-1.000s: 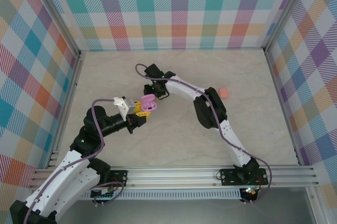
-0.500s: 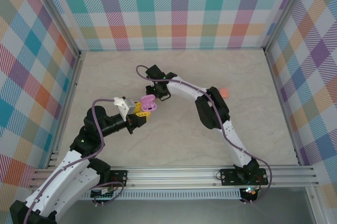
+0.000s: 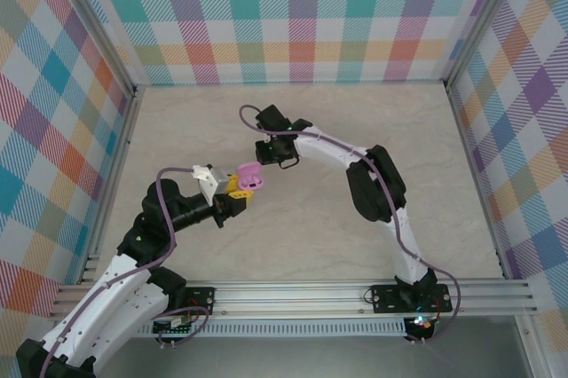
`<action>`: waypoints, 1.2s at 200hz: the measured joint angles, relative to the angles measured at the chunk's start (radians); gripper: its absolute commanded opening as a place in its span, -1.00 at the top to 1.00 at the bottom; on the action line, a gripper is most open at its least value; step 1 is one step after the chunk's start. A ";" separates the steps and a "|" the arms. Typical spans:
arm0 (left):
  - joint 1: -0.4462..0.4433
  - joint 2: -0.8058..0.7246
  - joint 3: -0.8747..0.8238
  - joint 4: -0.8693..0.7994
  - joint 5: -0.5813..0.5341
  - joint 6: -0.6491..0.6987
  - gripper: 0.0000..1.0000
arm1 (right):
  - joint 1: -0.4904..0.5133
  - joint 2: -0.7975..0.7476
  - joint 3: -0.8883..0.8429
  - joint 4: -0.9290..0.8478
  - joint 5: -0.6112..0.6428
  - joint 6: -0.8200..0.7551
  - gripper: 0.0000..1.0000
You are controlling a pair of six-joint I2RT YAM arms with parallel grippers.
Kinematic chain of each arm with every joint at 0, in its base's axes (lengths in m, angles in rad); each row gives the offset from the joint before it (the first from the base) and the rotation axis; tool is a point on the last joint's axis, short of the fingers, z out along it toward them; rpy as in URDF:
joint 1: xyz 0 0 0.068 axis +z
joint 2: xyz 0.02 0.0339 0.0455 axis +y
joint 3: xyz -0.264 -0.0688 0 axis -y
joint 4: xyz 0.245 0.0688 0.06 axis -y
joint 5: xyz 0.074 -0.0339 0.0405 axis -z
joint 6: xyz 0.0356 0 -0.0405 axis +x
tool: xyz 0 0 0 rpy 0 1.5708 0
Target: Insert the wireless bluetooth earbuds into the charging case
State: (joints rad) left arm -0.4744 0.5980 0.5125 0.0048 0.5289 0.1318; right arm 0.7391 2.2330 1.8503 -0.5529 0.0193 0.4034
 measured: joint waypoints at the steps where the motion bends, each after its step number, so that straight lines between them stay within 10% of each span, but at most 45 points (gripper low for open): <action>1: 0.000 0.000 0.000 0.000 0.000 0.000 0.65 | 0.000 -0.002 -0.002 0.000 0.000 0.000 0.57; 240: 0.000 0.299 0.018 0.247 -0.049 -0.009 0.66 | -0.038 -0.734 -0.300 -0.121 0.072 -0.018 0.57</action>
State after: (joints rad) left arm -0.4744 0.8974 0.5304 0.2520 0.4797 0.1230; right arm 0.7013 1.4986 1.5501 -0.6735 0.0914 0.3859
